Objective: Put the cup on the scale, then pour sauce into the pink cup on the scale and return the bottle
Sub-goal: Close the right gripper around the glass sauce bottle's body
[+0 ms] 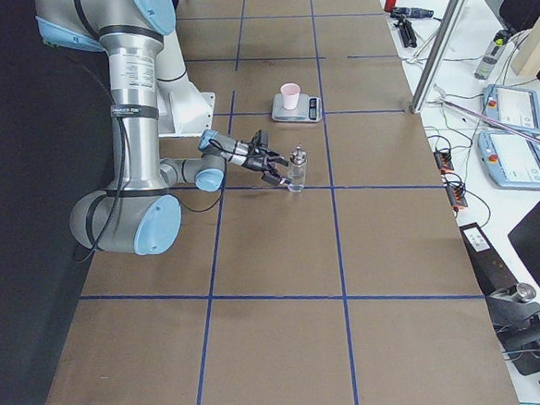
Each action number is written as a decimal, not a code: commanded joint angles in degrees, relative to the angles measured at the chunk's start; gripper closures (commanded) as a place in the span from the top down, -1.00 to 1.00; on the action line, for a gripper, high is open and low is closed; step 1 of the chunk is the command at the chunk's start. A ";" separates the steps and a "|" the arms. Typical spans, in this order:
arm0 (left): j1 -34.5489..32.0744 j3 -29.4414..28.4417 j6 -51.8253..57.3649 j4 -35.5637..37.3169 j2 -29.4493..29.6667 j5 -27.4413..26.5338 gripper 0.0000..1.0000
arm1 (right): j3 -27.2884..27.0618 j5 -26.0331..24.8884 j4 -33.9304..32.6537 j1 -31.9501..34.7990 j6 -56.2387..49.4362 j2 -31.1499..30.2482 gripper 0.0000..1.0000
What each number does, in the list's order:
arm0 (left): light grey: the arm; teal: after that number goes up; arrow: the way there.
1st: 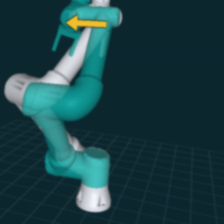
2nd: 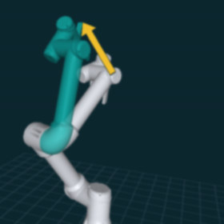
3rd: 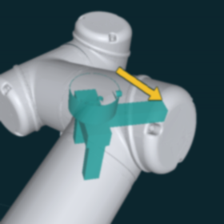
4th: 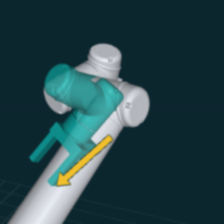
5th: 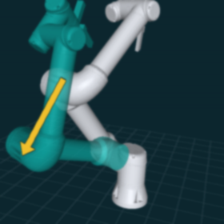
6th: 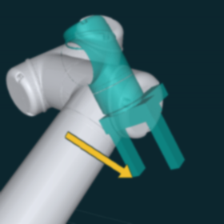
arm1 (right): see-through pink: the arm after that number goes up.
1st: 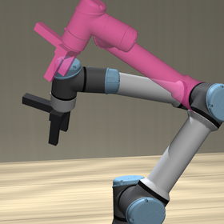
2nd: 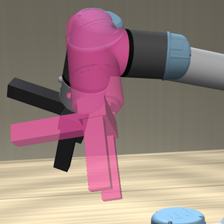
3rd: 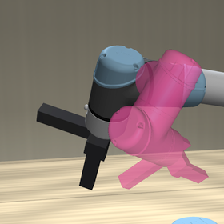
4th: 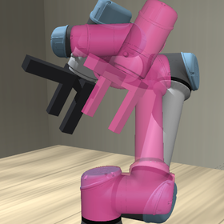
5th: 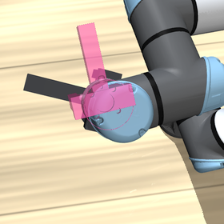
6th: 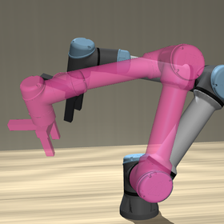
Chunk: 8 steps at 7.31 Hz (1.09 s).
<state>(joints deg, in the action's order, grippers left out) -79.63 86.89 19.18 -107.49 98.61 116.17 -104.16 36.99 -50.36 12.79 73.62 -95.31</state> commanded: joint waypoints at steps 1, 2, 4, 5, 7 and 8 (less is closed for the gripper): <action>0.00 0.12 0.07 -0.09 0.00 -0.07 1.00 | 0.18 0.01 0.00 1.00 -0.14 0.04 1.00; -0.09 0.12 0.51 -0.35 -0.17 -0.07 1.00 | 1.05 0.01 0.00 1.27 -0.14 0.56 1.00; -0.09 0.12 0.60 -0.35 -0.17 0.02 1.00 | 1.15 0.19 0.00 1.79 -0.14 0.48 1.00; -0.09 0.12 0.60 -0.35 -0.17 0.02 1.00 | 1.24 0.45 -0.09 2.06 -0.14 0.48 1.00; -0.09 0.21 0.60 -0.35 -0.17 0.02 1.00 | 2.89 0.45 0.00 2.15 -0.14 2.66 1.00; -0.09 0.21 0.60 -0.35 -0.26 0.02 1.00 | 4.04 0.36 0.00 2.23 -0.14 3.89 1.00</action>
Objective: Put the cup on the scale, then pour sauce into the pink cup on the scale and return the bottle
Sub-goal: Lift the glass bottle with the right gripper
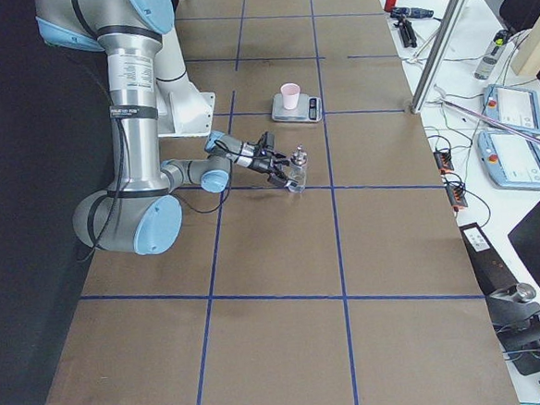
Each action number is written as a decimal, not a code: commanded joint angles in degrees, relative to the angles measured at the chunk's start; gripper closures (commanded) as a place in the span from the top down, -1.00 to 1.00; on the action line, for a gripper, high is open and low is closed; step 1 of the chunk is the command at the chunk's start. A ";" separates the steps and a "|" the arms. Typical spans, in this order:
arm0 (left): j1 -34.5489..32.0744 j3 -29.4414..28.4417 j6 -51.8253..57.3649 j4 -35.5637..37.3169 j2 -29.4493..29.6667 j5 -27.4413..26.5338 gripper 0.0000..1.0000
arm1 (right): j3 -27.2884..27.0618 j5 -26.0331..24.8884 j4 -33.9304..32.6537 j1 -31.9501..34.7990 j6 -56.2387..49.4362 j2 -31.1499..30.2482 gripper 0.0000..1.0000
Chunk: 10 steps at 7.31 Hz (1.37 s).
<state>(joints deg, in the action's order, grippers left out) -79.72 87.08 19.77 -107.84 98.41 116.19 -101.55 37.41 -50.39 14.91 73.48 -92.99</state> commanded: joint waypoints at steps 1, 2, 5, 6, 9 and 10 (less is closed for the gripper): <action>0.00 0.02 0.00 0.00 -0.06 0.00 1.00 | 1.61 -0.06 -0.06 0.38 -0.09 1.67 1.00; 0.00 0.02 0.00 0.00 -0.06 0.00 1.00 | 1.96 0.03 0.03 0.82 0.00 1.67 1.00; -0.09 0.45 0.00 0.09 -0.15 0.00 1.00 | 3.80 0.20 5.72 1.79 -2.89 1.93 1.00; -0.18 0.46 0.00 0.09 -0.32 0.09 1.00 | 4.16 0.20 6.09 1.87 -2.81 1.93 1.00; -0.18 1.24 0.00 0.09 -0.67 0.09 1.00 | 3.29 0.81 11.87 3.18 -6.57 3.33 -1.00; -0.26 1.94 0.09 0.17 -0.85 0.09 1.00 | 0.85 6.91 15.38 5.37 -7.64 3.25 -1.00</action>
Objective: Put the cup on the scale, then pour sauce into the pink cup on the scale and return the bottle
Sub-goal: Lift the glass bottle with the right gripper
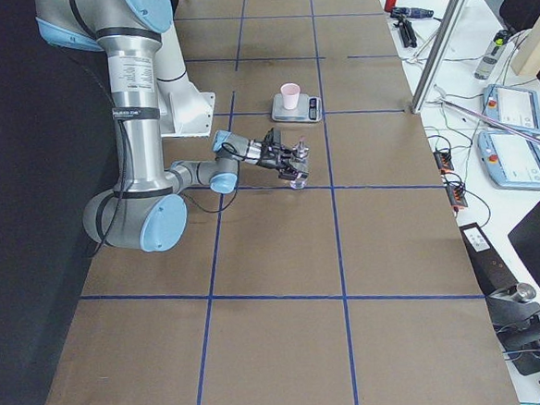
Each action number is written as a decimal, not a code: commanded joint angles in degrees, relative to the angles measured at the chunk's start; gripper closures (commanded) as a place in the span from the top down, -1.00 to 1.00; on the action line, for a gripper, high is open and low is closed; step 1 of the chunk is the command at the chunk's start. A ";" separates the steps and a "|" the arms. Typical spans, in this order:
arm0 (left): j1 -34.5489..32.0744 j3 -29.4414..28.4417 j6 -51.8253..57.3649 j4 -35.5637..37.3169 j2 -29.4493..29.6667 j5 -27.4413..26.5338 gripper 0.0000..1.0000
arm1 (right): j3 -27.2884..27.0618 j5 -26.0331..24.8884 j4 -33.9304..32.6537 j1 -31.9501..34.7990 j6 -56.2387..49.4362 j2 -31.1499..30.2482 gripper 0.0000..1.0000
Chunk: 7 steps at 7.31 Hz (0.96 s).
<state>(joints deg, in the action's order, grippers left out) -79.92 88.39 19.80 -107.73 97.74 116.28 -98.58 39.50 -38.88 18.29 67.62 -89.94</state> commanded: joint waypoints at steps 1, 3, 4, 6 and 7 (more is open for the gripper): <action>-0.06 0.81 -0.02 0.15 -0.27 0.00 1.00 | -5.10 6.36 3.63 3.32 -4.31 -0.58 -1.00; -0.14 1.08 -0.02 0.16 -0.36 0.00 1.00 | -8.01 4.98 -1.07 3.68 -8.46 -0.59 -1.00; -0.14 1.34 -0.02 0.42 -0.36 0.09 1.00 | -14.12 4.71 -9.38 4.12 -8.46 -0.33 -1.00; -0.06 2.22 -0.02 1.82 -0.27 0.09 1.00 | -16.20 4.27 -14.29 4.04 -8.46 0.72 -1.00; -0.06 2.22 -0.02 1.83 -0.27 0.09 1.00 | -15.94 4.27 -14.38 3.95 -8.64 1.16 -1.00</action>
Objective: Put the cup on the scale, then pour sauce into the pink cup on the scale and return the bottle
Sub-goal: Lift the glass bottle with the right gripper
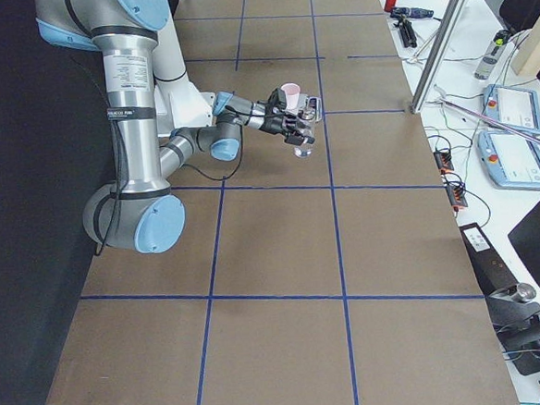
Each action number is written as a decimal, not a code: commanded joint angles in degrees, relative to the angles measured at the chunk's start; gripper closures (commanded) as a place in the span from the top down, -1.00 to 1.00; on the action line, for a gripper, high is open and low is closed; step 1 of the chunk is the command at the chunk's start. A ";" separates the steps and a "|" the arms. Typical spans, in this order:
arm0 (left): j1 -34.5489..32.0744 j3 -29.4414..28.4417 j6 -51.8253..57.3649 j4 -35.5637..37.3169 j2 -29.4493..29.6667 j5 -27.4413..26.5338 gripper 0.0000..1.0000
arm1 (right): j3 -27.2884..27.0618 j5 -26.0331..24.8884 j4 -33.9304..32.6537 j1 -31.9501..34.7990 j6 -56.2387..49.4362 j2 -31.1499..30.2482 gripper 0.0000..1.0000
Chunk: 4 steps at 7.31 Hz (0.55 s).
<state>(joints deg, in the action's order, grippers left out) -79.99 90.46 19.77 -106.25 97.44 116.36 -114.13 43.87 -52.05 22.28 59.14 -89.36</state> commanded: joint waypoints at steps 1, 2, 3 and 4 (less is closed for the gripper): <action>0.01 0.15 0.00 0.34 0.03 0.00 1.00 | 1.43 -0.62 -2.17 -0.48 -3.47 2.16 -1.00; 0.01 0.06 0.00 0.34 0.12 0.00 1.00 | 2.49 -3.84 -4.53 -0.40 -7.50 5.48 -1.00; 0.01 0.15 0.00 0.43 0.21 0.00 1.00 | 2.42 -5.62 -9.43 -0.66 -14.68 5.86 -1.00; 0.01 0.06 0.00 0.43 0.30 0.00 1.00 | 2.59 -6.16 -10.43 -0.75 -19.45 7.95 -1.00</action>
<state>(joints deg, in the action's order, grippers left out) -79.98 90.57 19.77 -105.86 97.63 116.37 -111.84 39.16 -59.67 21.70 46.45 -83.62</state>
